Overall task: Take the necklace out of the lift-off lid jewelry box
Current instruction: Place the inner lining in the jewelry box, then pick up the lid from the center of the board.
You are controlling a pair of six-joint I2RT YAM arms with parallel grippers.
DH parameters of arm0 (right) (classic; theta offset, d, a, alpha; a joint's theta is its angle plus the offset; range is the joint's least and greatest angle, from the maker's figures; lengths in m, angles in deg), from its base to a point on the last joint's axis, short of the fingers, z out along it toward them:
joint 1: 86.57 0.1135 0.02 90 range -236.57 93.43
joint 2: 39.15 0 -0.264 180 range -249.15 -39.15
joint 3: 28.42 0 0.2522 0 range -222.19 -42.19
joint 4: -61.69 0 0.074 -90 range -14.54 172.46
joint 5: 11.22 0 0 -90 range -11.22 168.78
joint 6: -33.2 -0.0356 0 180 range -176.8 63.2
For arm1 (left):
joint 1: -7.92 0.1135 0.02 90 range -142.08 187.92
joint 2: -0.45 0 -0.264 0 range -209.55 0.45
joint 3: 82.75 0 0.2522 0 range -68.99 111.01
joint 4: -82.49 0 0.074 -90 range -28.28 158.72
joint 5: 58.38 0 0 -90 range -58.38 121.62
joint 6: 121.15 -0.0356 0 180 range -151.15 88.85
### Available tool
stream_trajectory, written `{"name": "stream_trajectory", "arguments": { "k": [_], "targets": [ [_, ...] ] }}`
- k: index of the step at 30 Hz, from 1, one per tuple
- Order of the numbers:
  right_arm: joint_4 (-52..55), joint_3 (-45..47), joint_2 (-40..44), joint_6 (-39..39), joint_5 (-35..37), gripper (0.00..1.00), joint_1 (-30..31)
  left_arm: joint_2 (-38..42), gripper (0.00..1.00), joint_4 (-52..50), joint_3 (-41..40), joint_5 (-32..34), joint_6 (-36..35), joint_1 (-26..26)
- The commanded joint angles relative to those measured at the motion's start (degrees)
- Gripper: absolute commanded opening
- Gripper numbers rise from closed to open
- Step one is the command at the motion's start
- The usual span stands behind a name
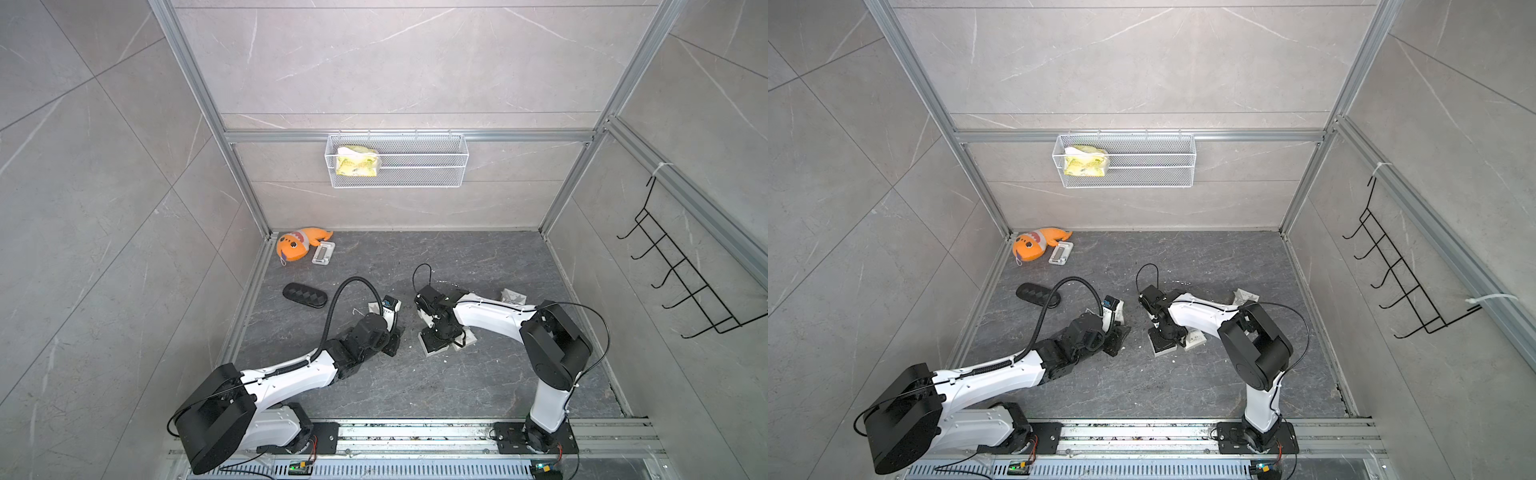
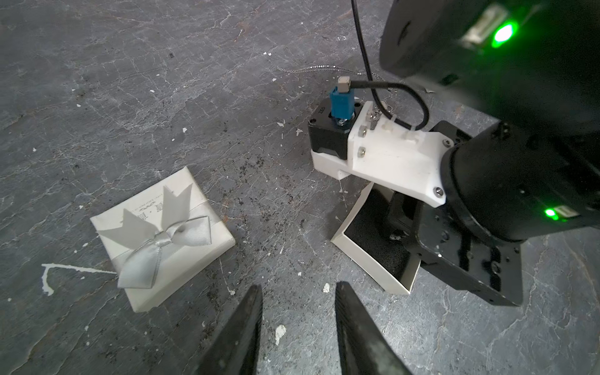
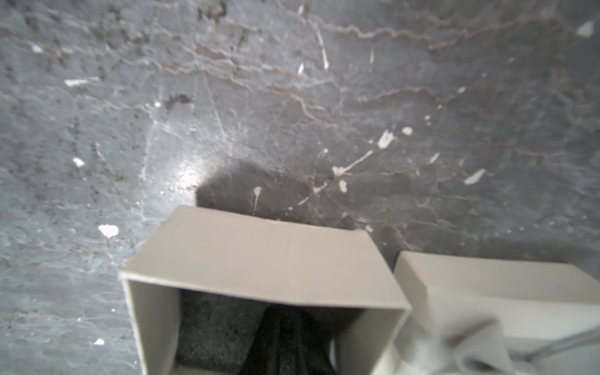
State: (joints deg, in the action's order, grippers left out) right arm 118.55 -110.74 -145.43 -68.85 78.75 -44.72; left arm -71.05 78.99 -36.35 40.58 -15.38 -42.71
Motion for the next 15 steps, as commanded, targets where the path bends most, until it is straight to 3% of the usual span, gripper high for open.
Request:
{"name": "stream_trajectory", "arguments": {
  "k": [1,15],
  "targets": [
    [-0.23,0.09,3.46,-0.89,1.60,0.16,0.43,1.19,0.41,0.35,-0.21,1.06,-1.79,0.14],
    [3.31,0.23,9.59,-0.34,8.32,0.48,-1.29,-0.12,0.41,0.99,0.75,0.46,-2.53,0.52]
  ]
}}
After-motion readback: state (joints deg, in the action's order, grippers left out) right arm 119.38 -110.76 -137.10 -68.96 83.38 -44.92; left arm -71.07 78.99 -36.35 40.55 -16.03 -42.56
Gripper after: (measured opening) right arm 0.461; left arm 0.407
